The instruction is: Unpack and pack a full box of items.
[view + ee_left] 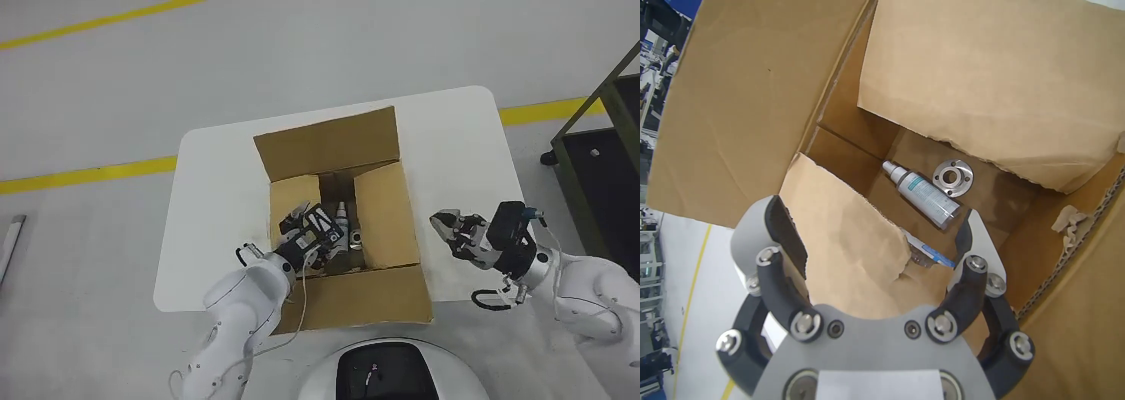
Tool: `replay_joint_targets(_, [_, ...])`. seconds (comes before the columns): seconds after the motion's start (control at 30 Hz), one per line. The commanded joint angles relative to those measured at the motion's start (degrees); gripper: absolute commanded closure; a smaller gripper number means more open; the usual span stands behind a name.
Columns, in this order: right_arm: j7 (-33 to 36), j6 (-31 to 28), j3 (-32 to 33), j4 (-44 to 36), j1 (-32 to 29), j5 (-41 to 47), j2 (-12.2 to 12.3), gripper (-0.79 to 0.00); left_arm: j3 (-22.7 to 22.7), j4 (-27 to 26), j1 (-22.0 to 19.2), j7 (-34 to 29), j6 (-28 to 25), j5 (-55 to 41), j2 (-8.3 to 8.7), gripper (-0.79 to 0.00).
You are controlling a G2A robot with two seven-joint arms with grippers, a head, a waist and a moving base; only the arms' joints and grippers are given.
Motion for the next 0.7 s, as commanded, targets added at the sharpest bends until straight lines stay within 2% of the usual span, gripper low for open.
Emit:
replay_joint_targets(0.0, [0.6, 0.2, -1.6, 0.5, 1.2, 0.4, -0.2, 0.000, 0.3, 0.8, -0.2, -0.1, 0.8, 0.1, -0.07, -0.785])
replay_joint_targets(0.1, [2.7, 0.4, -4.4, 1.6, 2.8, -0.7, -0.4, 0.000, 0.7, 1.9, -0.5, -0.2, 1.3, 0.9, -0.11, -0.773])
replay_joint_targets(0.13, [3.4, 0.5, -5.3, 2.0, 3.3, -1.1, -0.5, 0.000, 0.8, 2.1, -0.6, -0.2, 1.5, 1.0, -0.12, -0.690])
replay_joint_targets(0.17, [3.7, 0.7, -6.0, 2.4, 3.8, -1.4, -0.6, 0.000, 0.9, 2.1, -0.7, -0.1, 1.5, 1.4, -0.12, -0.379])
replay_joint_targets(0.2, [4.4, 0.8, -6.7, 3.0, 4.2, -1.8, -0.7, 0.000, 1.0, 2.2, -0.7, 0.0, 1.6, 1.6, -0.12, -0.289])
replay_joint_targets(0.23, [5.5, 0.7, -7.5, 3.7, 4.7, -2.1, -0.7, 0.000, 0.8, 2.2, -0.8, 0.2, 1.9, 1.8, -0.11, -0.105])
replay_joint_targets(0.27, [6.0, 0.9, -8.1, 4.3, 5.2, -2.0, -0.8, 0.000, 0.7, 2.2, -0.8, 0.3, 2.1, 2.0, -0.09, 0.000])
replay_joint_targets(0.67, [8.5, 2.5, -9.8, 7.6, 7.9, -1.0, -1.2, 0.000, -1.7, -0.9, 1.0, 0.9, 5.2, 4.6, 0.20, 0.000])
